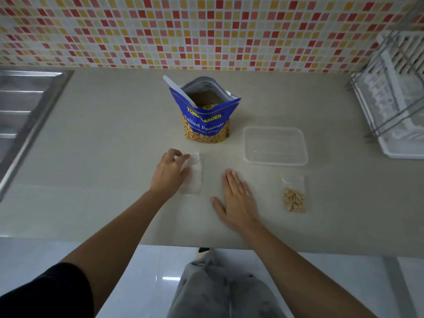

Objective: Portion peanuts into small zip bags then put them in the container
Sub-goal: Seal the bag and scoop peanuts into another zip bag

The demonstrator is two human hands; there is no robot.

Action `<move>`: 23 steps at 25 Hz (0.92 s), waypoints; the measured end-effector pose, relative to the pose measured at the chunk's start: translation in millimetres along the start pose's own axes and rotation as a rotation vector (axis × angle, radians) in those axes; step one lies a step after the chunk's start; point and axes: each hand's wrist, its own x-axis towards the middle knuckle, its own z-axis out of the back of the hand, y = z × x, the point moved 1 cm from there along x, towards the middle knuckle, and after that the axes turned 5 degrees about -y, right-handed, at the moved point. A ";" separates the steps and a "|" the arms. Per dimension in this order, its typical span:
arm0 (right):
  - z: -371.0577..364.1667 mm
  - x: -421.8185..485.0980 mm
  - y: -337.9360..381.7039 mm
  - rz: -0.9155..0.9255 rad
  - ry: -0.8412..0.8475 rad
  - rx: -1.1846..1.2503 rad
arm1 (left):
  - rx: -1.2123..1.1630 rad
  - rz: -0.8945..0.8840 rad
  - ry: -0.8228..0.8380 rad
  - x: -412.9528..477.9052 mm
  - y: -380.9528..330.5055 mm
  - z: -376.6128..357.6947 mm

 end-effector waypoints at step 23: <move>52.5 25.9 48.4 -0.445 -0.208 1.210 | -0.803 0.219 0.282 37.1 -27.0 89.2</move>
